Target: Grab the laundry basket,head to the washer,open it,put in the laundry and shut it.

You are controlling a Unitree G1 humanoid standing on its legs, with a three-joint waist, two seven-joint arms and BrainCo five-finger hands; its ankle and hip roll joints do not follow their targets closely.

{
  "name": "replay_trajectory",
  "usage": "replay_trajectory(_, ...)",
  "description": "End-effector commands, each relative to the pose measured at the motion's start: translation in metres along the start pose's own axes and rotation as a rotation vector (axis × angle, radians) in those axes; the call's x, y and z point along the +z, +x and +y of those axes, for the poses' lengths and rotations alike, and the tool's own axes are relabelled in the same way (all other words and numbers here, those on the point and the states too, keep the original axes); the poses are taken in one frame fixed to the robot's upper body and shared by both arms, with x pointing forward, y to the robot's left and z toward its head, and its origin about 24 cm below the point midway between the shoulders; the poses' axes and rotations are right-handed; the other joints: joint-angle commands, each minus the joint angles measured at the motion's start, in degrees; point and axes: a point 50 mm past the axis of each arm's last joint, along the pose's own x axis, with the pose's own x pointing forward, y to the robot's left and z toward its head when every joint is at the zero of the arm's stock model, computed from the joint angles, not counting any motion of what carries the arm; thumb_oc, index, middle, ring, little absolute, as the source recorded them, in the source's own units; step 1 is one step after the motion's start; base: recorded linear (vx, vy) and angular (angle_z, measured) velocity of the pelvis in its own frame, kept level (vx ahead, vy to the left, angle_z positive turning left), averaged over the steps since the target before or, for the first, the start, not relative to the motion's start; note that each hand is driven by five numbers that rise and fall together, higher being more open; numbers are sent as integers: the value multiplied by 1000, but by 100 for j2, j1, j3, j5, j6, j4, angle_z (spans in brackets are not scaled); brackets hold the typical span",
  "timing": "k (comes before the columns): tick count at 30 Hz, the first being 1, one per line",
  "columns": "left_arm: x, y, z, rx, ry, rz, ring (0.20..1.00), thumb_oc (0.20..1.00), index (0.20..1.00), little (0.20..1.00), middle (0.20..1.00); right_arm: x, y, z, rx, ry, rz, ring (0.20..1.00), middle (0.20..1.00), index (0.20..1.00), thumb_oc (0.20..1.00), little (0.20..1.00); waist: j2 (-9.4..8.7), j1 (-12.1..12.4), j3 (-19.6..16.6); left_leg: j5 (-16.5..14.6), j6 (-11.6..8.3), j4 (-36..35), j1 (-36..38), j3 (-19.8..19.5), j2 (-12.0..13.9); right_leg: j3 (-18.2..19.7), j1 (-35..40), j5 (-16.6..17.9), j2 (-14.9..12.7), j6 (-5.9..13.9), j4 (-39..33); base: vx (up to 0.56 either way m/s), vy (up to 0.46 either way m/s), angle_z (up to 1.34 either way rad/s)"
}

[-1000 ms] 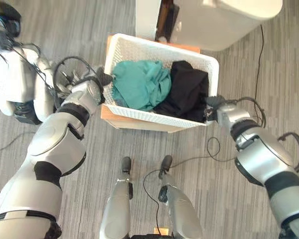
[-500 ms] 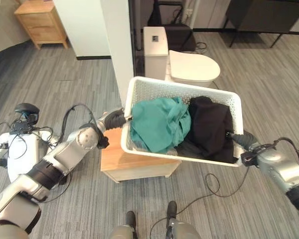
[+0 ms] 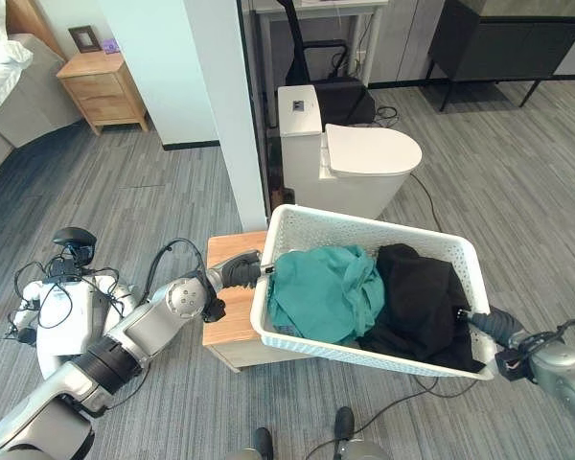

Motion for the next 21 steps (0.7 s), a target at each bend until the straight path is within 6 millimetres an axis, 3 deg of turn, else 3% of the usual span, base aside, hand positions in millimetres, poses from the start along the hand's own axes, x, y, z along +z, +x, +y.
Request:
replay_trajectory(1, -3, 9, 36, 114, 94, 55, 200, 200, 200, 200, 200, 79, -13, -12, 85, 81, -385, 200, 200, 200, 200, 200, -238, 88, -304, -638, 152, 440, -64, -285, 4, -182, 237, -639, -482, 604, 639, -31, 52, 6)
replay_trajectory(4, 7, 20, 35, 100, 130, 35, 200, 200, 200, 200, 200, 67, -18, -13, 63, 123, -385, 200, 200, 200, 200, 200, -212, -18, -280, -620, 194, 399, -69, -284, -69, -165, 188, -574, -558, 655, 695, -79, 122, 6)
replay_trajectory(8, 16, 31, 34, 101, 154, 11, 200, 200, 200, 200, 200, 59, -20, -10, 46, 172, -399, 200, 200, 200, 200, 200, -209, -106, -136, -596, 269, 398, -166, -240, -197, 10, -66, -228, -688, 772, 763, -163, 108, 3)
replay_trajectory(9, 20, 34, 38, 113, 165, 5, 200, 200, 200, 200, 200, 59, -18, -10, 34, 198, -415, 200, 200, 200, 200, 200, -170, -129, -17, -626, 313, 464, -269, -77, -256, 62, -282, 182, -853, 923, 721, -328, 109, -31)
replay_trajectory(10, 23, 36, 43, 130, 182, 1, 200, 200, 200, 200, 200, 59, -14, -4, 38, 231, -425, 200, 200, 200, 200, 200, -126, -120, 106, -662, 359, 625, -393, 106, -195, 15, -464, 232, -946, 904, 793, -408, 131, -50)
replay_trajectory(12, 25, 36, 47, 141, 192, -1, 200, 200, 200, 200, 200, 57, -14, -1, 39, 251, -432, 200, 200, 200, 200, 200, -110, -79, 168, -694, 387, 749, -467, 230, -156, -63, -493, 45, -945, 852, 1004, -252, 65, -95)
replay_trajectory(13, 24, 32, 53, 156, 210, 6, 200, 200, 200, 200, 200, 54, -11, 4, 48, 262, -426, 200, 200, 200, 200, 200, -54, 57, 203, -714, 417, 887, -579, 553, -37, -610, -357, -460, -1000, 709, 1551, -199, 61, -105)
replay_trajectory(15, 21, 27, 59, 169, 204, 15, 200, 200, 200, 200, 200, 46, -6, 13, 67, 283, -397, 200, 200, 200, 200, 200, -33, 167, 179, -789, 414, 987, -619, 818, 69, -988, -202, -867, -1077, 678, 2295, -177, 37, -98)
replay_trajectory(17, 21, 26, 59, 169, 205, 16, 200, 200, 200, 200, 200, 46, -5, 14, 69, 283, -397, 200, 200, 200, 200, 200, -54, 173, 178, -802, 413, 1000, -620, 833, 60, -963, -233, -903, -1099, 680, 2353, -95, -27, -104)
replay_trajectory(19, 11, 14, 65, 178, 197, 41, 200, 200, 200, 200, 200, 39, 3, 26, 103, 291, -360, 200, 200, 200, 200, 200, -142, 367, 50, -739, 376, 1041, -724, 1304, 183, -1324, 171, -1155, -1142, 634, 2529, -233, -152, -66)
replay_trajectory(21, 5, 8, 68, 194, 177, 49, 200, 200, 200, 200, 200, 35, 10, 32, 115, 305, -338, 200, 200, 200, 200, 200, -231, 519, -44, -577, 312, 990, -869, 1515, 247, -1351, 434, -1109, -1057, 679, 2282, -229, -203, -112)
